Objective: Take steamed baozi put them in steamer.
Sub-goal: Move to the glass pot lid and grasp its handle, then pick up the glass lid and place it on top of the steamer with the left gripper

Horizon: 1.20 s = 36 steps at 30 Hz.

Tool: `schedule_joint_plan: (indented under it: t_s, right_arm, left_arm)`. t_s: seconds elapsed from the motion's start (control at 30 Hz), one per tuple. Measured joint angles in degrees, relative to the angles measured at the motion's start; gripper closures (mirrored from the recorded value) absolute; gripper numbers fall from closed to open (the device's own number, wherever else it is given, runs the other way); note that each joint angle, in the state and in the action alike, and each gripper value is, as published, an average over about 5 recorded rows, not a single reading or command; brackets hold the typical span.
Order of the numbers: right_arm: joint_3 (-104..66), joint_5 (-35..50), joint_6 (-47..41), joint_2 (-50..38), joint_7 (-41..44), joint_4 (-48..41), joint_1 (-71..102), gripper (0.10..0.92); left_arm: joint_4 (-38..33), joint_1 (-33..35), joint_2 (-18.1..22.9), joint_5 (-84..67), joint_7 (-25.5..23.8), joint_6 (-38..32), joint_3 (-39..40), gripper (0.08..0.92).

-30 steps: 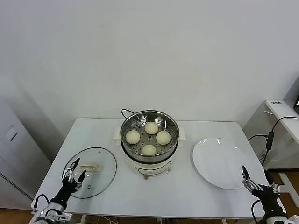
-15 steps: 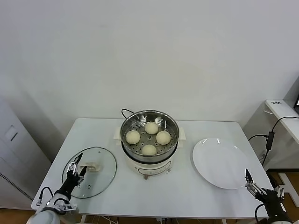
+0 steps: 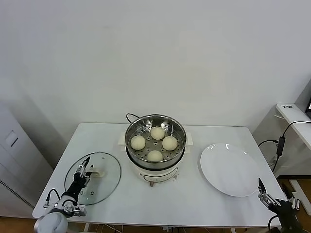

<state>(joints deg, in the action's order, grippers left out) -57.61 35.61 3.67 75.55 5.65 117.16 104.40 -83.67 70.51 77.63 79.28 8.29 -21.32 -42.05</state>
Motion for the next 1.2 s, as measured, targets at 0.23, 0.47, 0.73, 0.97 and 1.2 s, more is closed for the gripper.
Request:
schedule_joint_plan:
  t_s: [0.23,0.47,0.73,0.97,1.2]
  right_arm:
    - [-0.45,-0.02,0.39,-0.06,0.08,-0.03,0.23,0.203]
    - [-0.75,0.07,0.39,-0.7,0.16,0.33,0.24,0.203]
    - [-0.25,0.74,-0.83,-2.86,1.45,-0.16,-1.14,0.203]
    - [0.98,1.02,-1.48,-7.08,4.21,-3.25,-3.8,0.203]
    - [1.58,0.23,-1.8,-9.24,6.2,-6.41,-5.47,0.203]
  left_arm:
    - [0.39,0.39,-0.25,-2.63,1.5,-0.32,0.33,0.623]
    - [-1.6,1.37,-1.46,-6.59,1.53,0.42,0.53,0.827]
    - [-8.93,2.34,-6.54,-14.67,-1.99,5.61,1.51,0.882]
    - [-19.29,0.76,-15.75,-24.68,-8.01,17.75,5.16,0.882]
    - [-28.44,-3.94,-21.51,-27.64,-14.16,33.01,14.93,0.882]
